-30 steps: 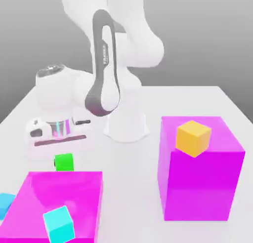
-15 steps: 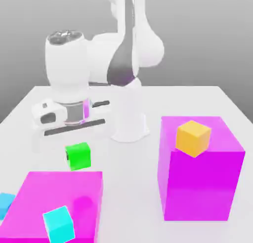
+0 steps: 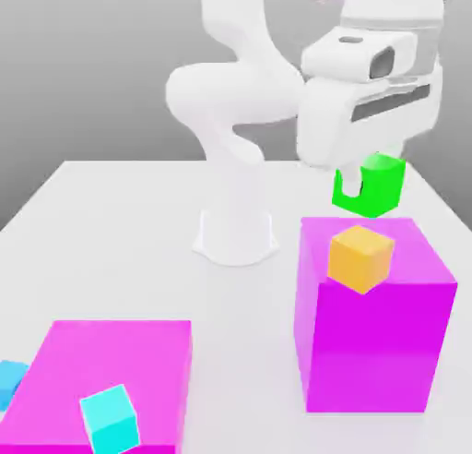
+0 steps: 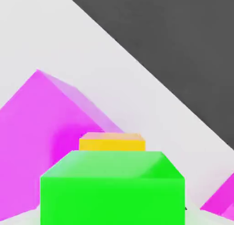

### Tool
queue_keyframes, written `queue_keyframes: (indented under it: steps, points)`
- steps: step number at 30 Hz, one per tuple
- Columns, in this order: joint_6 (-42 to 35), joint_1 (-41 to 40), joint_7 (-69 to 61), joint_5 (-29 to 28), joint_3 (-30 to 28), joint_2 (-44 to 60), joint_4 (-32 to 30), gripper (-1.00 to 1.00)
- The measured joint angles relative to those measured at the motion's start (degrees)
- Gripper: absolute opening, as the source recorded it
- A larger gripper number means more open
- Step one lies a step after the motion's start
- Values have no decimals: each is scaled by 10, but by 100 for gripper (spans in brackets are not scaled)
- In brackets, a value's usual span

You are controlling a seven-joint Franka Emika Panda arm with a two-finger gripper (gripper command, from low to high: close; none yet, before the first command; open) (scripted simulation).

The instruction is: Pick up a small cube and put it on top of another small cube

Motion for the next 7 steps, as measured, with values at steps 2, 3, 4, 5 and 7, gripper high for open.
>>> queue_keyframes:
  steps: [2,3,4,5,7]
  points:
    - [0,0,0,0,0,0,0,100]
    - [0,0,0,0,0,0,0,100]
    - [0,0,0,0,0,0,0,100]
    - [0,0,0,0,0,0,0,100]
    - [-1,0,1,-2,1,-1,1,100]
